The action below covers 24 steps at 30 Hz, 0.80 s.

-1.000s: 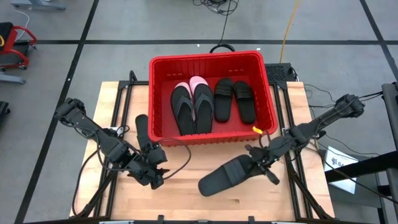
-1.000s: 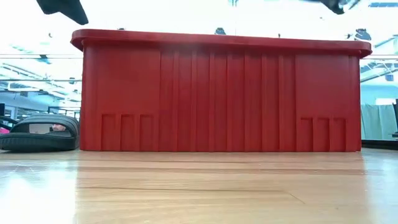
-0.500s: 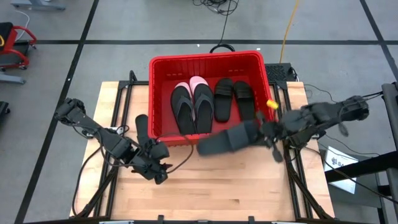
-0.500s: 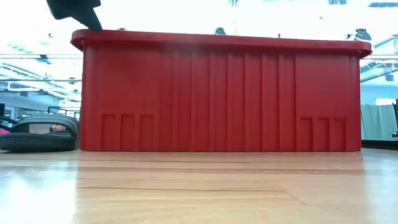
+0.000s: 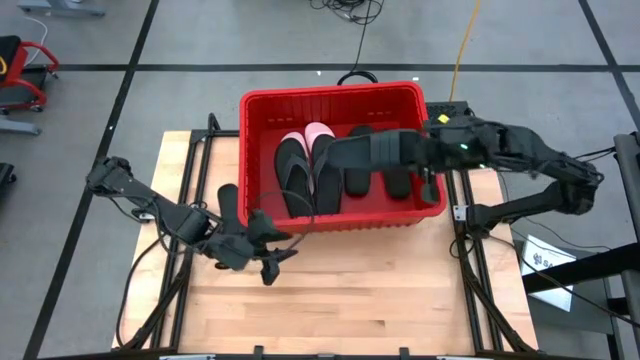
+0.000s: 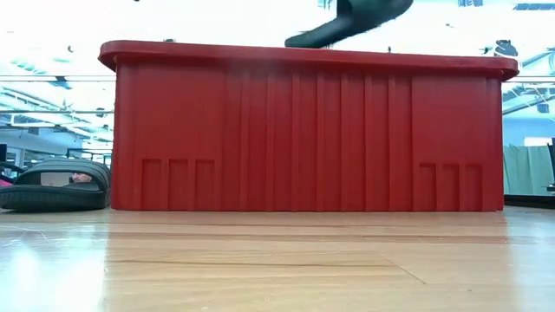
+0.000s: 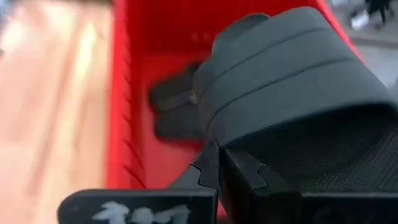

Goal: Pick and place slides into bin
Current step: Put the black slide into the red bin

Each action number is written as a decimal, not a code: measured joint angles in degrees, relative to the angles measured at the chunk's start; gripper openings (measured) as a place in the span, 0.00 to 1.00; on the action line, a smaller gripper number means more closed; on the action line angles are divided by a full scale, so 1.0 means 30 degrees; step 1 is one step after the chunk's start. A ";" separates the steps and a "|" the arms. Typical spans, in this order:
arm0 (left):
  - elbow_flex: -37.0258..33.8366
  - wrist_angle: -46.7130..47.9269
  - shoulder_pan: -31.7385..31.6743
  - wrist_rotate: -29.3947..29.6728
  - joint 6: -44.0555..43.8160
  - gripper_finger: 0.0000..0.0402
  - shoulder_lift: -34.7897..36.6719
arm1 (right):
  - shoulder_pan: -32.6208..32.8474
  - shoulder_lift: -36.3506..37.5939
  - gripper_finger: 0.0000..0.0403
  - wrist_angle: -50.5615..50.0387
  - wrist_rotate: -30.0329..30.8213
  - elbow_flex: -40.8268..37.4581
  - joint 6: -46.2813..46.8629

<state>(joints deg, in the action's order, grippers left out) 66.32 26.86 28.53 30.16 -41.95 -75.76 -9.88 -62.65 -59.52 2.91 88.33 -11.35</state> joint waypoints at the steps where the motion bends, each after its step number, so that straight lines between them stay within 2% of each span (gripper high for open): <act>1: 0.0000 -0.0299 -0.0031 0.0135 0.0570 0.51 0.0201 | -0.0481 -0.0288 0.00 -0.0406 -0.0013 0.0000 -0.0408; 3: 0.0000 -0.0956 -0.0215 0.0498 0.1465 0.51 0.0572 | -0.1335 -0.0897 0.00 -0.1368 -0.0200 0.0000 -0.1208; 8: 0.0000 -0.1195 -0.0689 0.0689 0.2575 0.51 0.1495 | -0.3040 -0.2471 0.00 -0.4231 -0.2730 0.0000 -0.3225; 16: 0.0000 -0.1168 -0.0882 0.0686 0.3888 0.51 0.1957 | -0.4205 -0.4390 0.00 -0.8434 -0.4543 0.0000 -0.5998; 20: 0.0000 -0.1146 -0.0882 0.0683 0.4268 0.51 0.1957 | -0.4208 -0.5073 0.00 -1.0085 -0.4493 0.0000 -0.6173; 24: 0.0000 -0.1124 -0.0882 0.0676 0.4579 0.51 0.1957 | -0.4208 -0.5378 0.00 -1.0144 -0.4413 0.0000 -0.6173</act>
<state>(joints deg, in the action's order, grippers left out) 66.32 23.49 25.89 32.18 -28.21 -69.89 -22.50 -78.78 -89.95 -10.33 88.33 -29.87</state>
